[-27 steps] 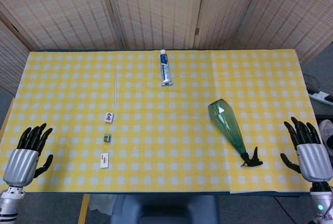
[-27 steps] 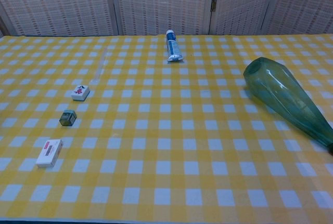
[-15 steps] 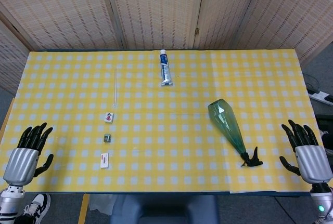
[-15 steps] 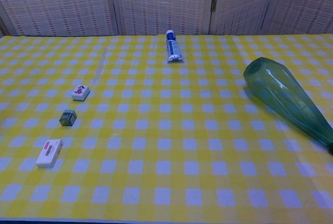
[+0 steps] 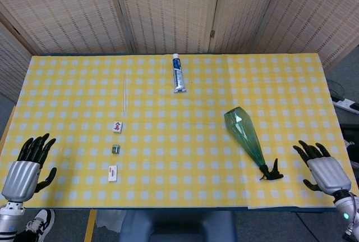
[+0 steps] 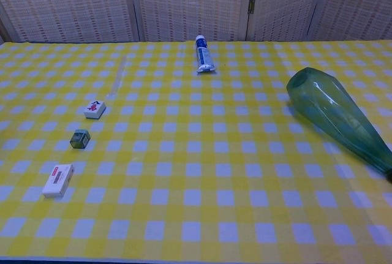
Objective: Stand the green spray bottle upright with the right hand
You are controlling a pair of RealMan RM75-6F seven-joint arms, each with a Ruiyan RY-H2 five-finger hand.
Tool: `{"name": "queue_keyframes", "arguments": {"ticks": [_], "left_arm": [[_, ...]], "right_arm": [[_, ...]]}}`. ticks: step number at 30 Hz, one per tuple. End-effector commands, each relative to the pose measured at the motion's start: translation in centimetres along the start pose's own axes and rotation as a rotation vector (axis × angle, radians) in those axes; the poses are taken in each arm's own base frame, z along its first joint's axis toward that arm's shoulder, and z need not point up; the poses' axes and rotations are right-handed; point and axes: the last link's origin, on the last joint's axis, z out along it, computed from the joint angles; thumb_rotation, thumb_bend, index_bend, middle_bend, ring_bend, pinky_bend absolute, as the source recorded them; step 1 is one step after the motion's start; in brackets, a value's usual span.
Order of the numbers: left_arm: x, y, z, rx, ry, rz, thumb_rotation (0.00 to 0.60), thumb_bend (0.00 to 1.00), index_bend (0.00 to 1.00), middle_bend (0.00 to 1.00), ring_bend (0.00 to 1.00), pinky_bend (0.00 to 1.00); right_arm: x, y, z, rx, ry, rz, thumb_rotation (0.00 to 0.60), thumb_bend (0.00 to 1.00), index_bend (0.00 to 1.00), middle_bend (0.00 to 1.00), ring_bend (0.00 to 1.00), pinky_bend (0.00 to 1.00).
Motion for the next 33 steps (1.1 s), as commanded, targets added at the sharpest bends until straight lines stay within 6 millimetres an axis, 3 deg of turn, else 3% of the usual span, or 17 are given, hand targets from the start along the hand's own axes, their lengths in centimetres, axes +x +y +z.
{"name": "queue_keyframes", "arguments": {"ticks": [1, 15, 24, 33], "left_arm": [[0.0, -0.1, 0.1, 0.000, -0.005, -0.007, 0.600, 0.47, 0.00, 0.00, 0.00, 0.00], [-0.1, -0.6, 0.6, 0.012, -0.020, -0.019, 0.599, 0.48, 0.00, 0.00, 0.00, 0.00], [0.0, -0.7, 0.6, 0.012, -0.019, -0.029, 0.599, 0.48, 0.00, 0.00, 0.01, 0.00], [0.1, -0.9, 0.6, 0.023, -0.015, -0.037, 0.600, 0.48, 0.00, 0.01, 0.01, 0.00]], "right_arm": [[-0.3, -0.3, 0.8, 0.020, -0.098, -0.031, 0.600, 0.32, 0.00, 0.01, 0.10, 0.00], [-1.6, -1.6, 4.0, 0.074, -0.205, -0.070, 0.600, 0.32, 0.00, 0.01, 0.10, 0.00], [-1.5, -2.7, 5.5, 0.099, -0.242, -0.115, 0.600, 0.32, 0.00, 0.01, 0.10, 0.00], [-1.6, -5.0, 6.4, 0.149, -0.255, -0.175, 0.600, 0.32, 0.00, 0.01, 0.11, 0.00]]}}
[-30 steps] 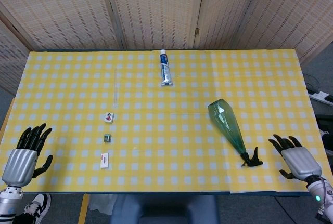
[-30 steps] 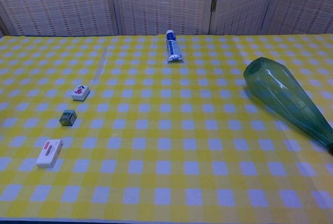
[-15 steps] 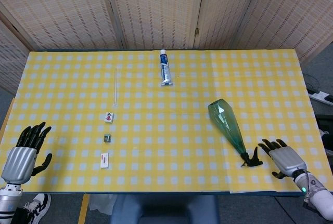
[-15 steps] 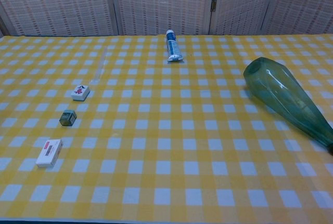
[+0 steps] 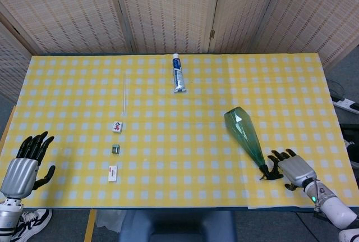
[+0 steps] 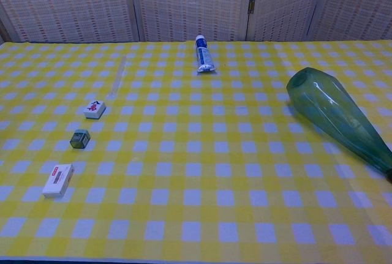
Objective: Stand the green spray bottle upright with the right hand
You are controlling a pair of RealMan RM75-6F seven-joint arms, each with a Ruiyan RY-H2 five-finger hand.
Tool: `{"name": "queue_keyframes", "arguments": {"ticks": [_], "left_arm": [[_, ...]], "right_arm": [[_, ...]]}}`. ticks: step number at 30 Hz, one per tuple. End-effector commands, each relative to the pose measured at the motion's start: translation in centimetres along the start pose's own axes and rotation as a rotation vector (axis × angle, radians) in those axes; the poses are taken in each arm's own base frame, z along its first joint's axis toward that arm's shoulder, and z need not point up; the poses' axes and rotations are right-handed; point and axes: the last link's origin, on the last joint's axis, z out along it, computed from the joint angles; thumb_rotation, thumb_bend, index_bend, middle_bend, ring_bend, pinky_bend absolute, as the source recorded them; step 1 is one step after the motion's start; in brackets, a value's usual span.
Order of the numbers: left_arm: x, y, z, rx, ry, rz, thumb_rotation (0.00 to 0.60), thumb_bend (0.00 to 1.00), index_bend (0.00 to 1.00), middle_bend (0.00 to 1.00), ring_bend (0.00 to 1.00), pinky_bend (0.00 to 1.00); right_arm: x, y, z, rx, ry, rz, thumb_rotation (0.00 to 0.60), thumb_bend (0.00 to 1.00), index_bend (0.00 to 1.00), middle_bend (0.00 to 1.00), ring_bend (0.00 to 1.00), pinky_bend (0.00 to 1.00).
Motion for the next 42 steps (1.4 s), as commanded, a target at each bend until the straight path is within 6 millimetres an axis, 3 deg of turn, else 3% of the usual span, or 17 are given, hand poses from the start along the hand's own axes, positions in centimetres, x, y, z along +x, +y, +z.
{"name": "queue_keyframes", "arguments": {"ticks": [1, 18, 31, 42], "left_arm": [[0.1, -0.1, 0.0, 0.006, 0.002, -0.004, 0.600, 0.49, 0.00, 0.01, 0.02, 0.00], [0.7, -0.6, -0.1, 0.018, 0.008, -0.031, 0.600, 0.49, 0.00, 0.01, 0.02, 0.00], [1.6, -0.8, -0.7, 0.017, 0.037, -0.054, 0.600, 0.49, 0.00, 0.01, 0.02, 0.00], [3.3, -1.7, -1.6, 0.031, 0.105, -0.102, 0.600, 0.49, 0.00, 0.01, 0.02, 0.00]], "right_arm": [[0.2, -0.6, 0.5, 0.011, -0.008, -0.015, 0.600, 0.32, 0.00, 0.01, 0.11, 0.00], [2.4, -4.8, 1.9, 0.101, 0.055, -0.065, 0.600, 0.32, 0.00, 0.01, 0.12, 0.00], [5.0, -9.3, 4.5, 0.176, 0.104, -0.053, 0.600, 0.32, 0.00, 0.01, 0.12, 0.00], [7.5, -12.0, 6.7, 0.118, 0.233, -0.007, 0.600, 0.32, 0.00, 0.03, 0.12, 0.00]]}}
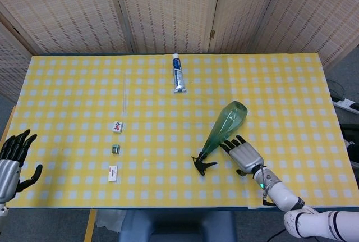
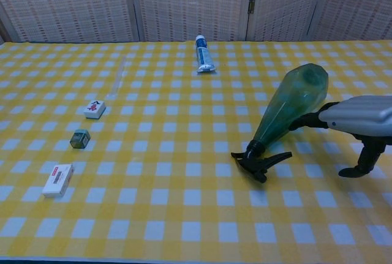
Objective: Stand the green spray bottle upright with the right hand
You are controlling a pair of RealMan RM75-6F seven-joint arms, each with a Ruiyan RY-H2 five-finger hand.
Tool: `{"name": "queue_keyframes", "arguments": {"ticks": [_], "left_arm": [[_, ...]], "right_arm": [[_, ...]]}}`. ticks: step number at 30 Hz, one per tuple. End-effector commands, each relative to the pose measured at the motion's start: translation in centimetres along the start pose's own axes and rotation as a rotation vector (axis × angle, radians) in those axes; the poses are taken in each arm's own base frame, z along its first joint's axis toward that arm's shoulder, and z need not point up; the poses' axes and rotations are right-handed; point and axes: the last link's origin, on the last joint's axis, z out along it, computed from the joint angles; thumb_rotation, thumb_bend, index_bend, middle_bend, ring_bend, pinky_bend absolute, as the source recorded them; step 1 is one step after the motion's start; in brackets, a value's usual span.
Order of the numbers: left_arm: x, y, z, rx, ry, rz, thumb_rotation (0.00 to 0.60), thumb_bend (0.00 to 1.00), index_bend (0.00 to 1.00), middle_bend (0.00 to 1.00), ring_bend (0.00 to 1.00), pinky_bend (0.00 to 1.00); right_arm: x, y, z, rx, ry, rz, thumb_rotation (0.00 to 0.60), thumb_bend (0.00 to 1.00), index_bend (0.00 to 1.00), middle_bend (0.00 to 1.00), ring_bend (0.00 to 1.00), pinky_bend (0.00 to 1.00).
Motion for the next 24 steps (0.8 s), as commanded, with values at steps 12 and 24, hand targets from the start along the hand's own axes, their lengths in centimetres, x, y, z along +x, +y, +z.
{"name": "queue_keyframes", "arguments": {"ticks": [12, 24], "left_arm": [[1.5, -0.6, -1.0, 0.010, 0.056, -0.027, 0.600, 0.49, 0.00, 0.01, 0.02, 0.00], [1.7, -0.5, -1.2, 0.006, 0.063, -0.035, 0.600, 0.49, 0.00, 0.01, 0.02, 0.00]], "right_arm": [[1.9, -1.1, 4.0, -0.084, 0.077, 0.002, 0.600, 0.32, 0.00, 0.04, 0.13, 0.00], [4.2, -0.9, -0.4, -0.001, 0.194, -0.020, 0.600, 0.32, 0.00, 0.06, 0.13, 0.00]]}}
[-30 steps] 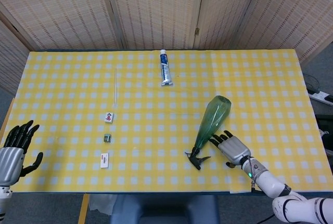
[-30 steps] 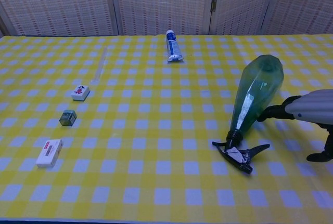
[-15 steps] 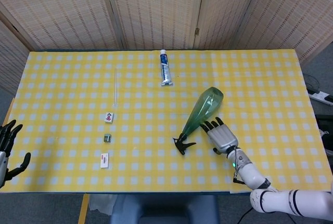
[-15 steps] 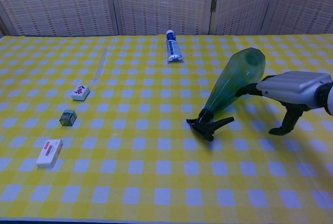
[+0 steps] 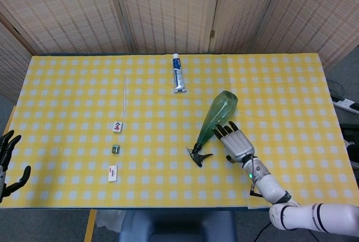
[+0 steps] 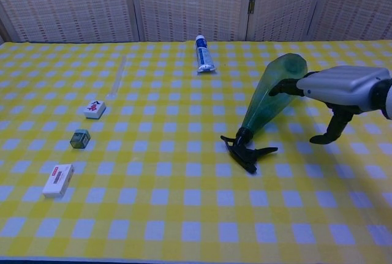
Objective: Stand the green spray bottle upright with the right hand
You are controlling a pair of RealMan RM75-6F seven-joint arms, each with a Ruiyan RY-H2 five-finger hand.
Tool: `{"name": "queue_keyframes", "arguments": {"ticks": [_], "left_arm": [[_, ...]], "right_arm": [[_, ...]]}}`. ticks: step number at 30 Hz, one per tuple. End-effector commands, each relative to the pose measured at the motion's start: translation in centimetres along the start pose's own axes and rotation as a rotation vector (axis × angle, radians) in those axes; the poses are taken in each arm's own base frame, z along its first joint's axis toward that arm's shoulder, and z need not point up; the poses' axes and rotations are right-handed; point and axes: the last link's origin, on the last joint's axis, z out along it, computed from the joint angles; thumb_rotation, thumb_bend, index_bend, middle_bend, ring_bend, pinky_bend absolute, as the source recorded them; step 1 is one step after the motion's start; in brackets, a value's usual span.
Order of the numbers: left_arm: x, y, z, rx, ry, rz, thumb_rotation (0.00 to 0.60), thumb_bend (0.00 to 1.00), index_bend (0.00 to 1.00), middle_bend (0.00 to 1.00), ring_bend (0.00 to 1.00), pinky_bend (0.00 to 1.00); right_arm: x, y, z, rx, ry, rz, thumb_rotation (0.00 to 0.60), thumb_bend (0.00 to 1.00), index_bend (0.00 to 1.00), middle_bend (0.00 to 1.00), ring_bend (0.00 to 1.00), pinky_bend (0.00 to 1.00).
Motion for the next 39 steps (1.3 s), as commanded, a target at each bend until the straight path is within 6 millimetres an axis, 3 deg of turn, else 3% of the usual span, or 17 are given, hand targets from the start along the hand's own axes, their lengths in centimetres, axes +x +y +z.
{"name": "queue_keyframes", "arguments": {"ticks": [1, 9, 15, 21, 32, 39], "left_arm": [[0.0, 0.1, 0.0, -0.001, -0.003, 0.001, 0.600, 0.49, 0.00, 0.01, 0.02, 0.00], [-0.2, 0.2, 0.0, 0.000, -0.014, 0.010, 0.600, 0.49, 0.00, 0.01, 0.02, 0.00], [-0.2, 0.0, 0.1, 0.005, -0.018, 0.007, 0.600, 0.49, 0.00, 0.01, 0.02, 0.00], [0.0, -0.3, 0.2, 0.014, -0.017, -0.011, 0.600, 0.49, 0.00, 0.01, 0.02, 0.00], [0.1, -0.5, 0.2, 0.021, -0.017, -0.013, 0.600, 0.49, 0.00, 0.01, 0.02, 0.00], [0.1, -0.5, 0.2, 0.025, -0.019, -0.015, 0.599, 0.49, 0.00, 0.01, 0.02, 0.00]], "right_arm": [[1.2, 0.4, -2.0, 0.036, 0.077, -0.038, 0.600, 0.32, 0.00, 0.06, 0.13, 0.00], [2.6, 0.0, -0.8, 0.116, 0.192, -0.243, 0.600, 0.32, 0.00, 0.10, 0.14, 0.00], [2.8, -0.1, 3.4, 0.107, 0.210, -0.425, 0.600, 0.32, 0.00, 0.09, 0.14, 0.00], [1.7, -0.5, 6.7, 0.114, 0.166, -0.426, 0.600, 0.32, 0.00, 0.09, 0.13, 0.00], [0.8, -1.2, 8.7, 0.143, 0.139, -0.465, 0.600, 0.32, 0.01, 0.12, 0.15, 0.00], [0.0, -1.3, 9.1, 0.158, 0.142, -0.482, 0.600, 0.32, 0.15, 0.22, 0.20, 0.00]]}}
